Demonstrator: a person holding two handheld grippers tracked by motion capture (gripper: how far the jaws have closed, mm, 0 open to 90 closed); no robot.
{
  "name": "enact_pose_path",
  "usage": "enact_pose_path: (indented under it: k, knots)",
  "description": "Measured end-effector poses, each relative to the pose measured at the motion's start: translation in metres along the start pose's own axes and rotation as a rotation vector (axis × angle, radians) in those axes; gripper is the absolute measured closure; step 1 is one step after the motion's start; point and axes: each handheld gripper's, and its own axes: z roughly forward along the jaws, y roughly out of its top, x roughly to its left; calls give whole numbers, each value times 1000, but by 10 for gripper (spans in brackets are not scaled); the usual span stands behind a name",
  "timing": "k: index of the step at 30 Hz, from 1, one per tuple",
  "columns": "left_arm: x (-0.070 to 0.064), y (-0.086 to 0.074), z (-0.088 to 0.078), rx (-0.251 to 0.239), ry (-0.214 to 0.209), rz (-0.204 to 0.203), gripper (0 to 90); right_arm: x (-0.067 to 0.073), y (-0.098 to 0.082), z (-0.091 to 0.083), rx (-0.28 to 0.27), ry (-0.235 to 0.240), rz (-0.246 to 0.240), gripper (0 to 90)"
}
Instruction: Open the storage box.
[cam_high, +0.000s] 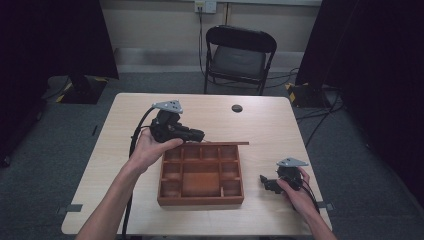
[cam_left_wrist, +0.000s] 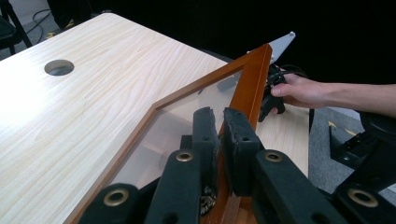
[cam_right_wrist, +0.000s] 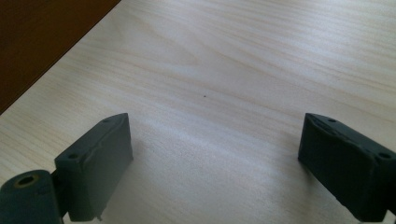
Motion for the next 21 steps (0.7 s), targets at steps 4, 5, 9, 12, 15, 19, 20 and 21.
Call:
enact_pose_path:
  k: [4,5,9,12,15,19,20,21]
  knots:
    - [0,0,0,2,0,1,838,0,0,0,0,0,1,90]
    - [0,0,0,2,-1,1,838,0,0,0,0,0,1,90]
    - [0,0,0,0,1,-1,838,0,0,0,0,0,0,90]
    - [0,0,0,2,-2,2,838,0,0,0,0,0,0,90]
    - [0,0,0,-1,0,-3,838,0,0,0,0,0,0,90]
    - [0,0,0,-1,1,-4,838,0,0,0,0,0,0,90]
    - [0,0,0,-1,1,-4,838,0,0,0,0,0,0,90]
    - [0,0,0,-1,0,-3,838,0,0,0,0,0,0,90]
